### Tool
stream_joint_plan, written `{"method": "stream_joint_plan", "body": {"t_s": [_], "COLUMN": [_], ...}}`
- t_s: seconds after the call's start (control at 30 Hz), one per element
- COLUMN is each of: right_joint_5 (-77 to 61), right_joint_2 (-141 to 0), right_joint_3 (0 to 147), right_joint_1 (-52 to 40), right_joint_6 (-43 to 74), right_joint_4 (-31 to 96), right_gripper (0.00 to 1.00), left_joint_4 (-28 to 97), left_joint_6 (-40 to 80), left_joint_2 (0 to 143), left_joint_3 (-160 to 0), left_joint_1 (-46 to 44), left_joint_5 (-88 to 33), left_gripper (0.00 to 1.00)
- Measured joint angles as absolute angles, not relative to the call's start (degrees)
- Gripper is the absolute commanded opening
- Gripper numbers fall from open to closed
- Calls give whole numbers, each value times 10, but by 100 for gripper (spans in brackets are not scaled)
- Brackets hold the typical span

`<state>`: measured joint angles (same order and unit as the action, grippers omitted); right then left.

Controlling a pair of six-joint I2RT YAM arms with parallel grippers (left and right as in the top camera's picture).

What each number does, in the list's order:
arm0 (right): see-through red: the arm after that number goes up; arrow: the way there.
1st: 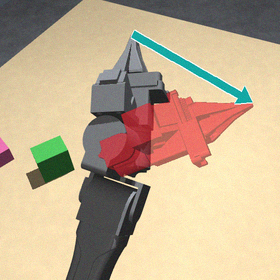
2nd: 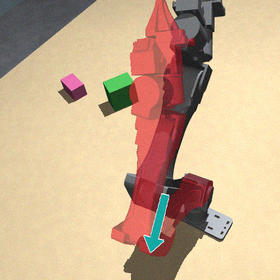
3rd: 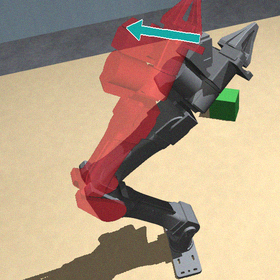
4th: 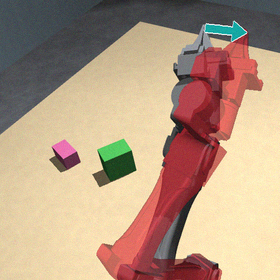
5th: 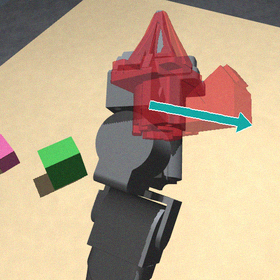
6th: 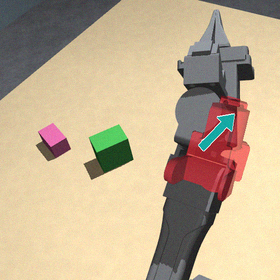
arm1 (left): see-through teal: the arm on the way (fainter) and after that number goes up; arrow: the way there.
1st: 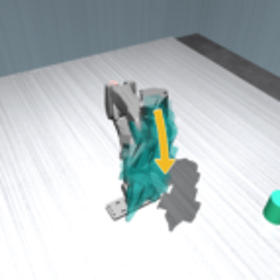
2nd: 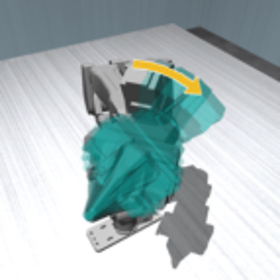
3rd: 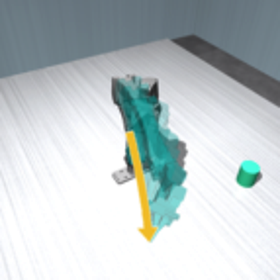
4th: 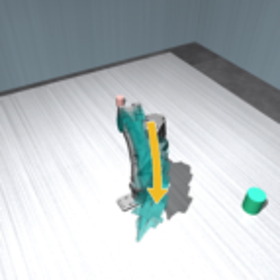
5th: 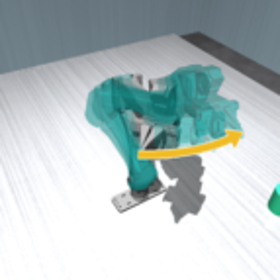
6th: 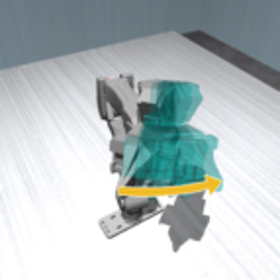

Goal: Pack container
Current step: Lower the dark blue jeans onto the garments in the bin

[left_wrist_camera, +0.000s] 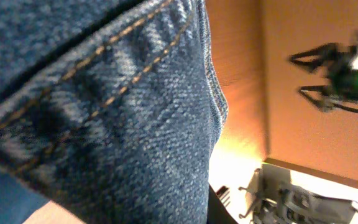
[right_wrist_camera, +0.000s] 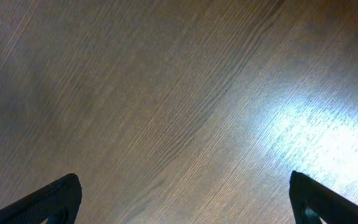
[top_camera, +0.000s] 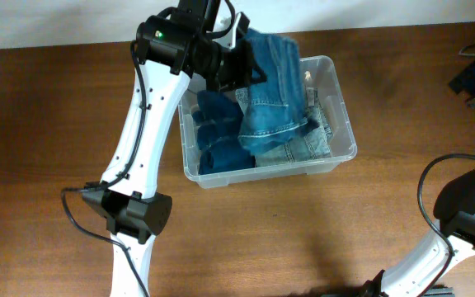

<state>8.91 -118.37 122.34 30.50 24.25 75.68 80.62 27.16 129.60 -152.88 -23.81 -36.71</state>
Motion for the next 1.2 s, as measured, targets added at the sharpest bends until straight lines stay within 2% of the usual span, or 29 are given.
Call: {"method": "stream_joint_plan", "body": {"t_s": [0.13,0.33,0.5,0.7,0.83,1.03,1.07,1.1,1.13,1.17,1.2], "right_joint_5": [89,89,89,89,89,89,89,89,89,89,89], "right_joint_2": [-1184,-1184,-1184,-1184,-1184,-1184,-1184,-1184,-1184,-1184,-1184], "right_joint_3": [1223,1223,1223,1223,1223,1223,1223,1223,1223,1223,1223], "right_joint_1": [305,305,305,305,305,305,305,305,305,305,305], "right_joint_6": [243,243,243,243,243,243,243,242,243,243,243], "right_joint_4": [757,757,757,757,757,757,757,757,757,757,757], "right_gripper": [98,98,99,98,99,99,99,99,98,99,98], "left_joint_4": [780,805,878,871,859,842,839,836,834,830,828], "left_joint_6": [272,273,273,264,258,251,250,248,248,246,246], "left_joint_2": [1296,1296,1296,1295,1294,1283,1281,1278,1277,1275,1275], "left_joint_3": [-1529,-1529,-1526,-1501,-1481,-1435,-1426,-1414,-1408,-1400,-1392], "left_joint_1": [-238,-240,-241,-239,-240,-239,-239,-239,-239,-239,-239], "left_joint_5": [-421,-454,-405,-362,-359,-337,-329,-316,-309,-298,-286], "left_gripper": [1,1,1,1,12,17,24,38,47,51,61]}}
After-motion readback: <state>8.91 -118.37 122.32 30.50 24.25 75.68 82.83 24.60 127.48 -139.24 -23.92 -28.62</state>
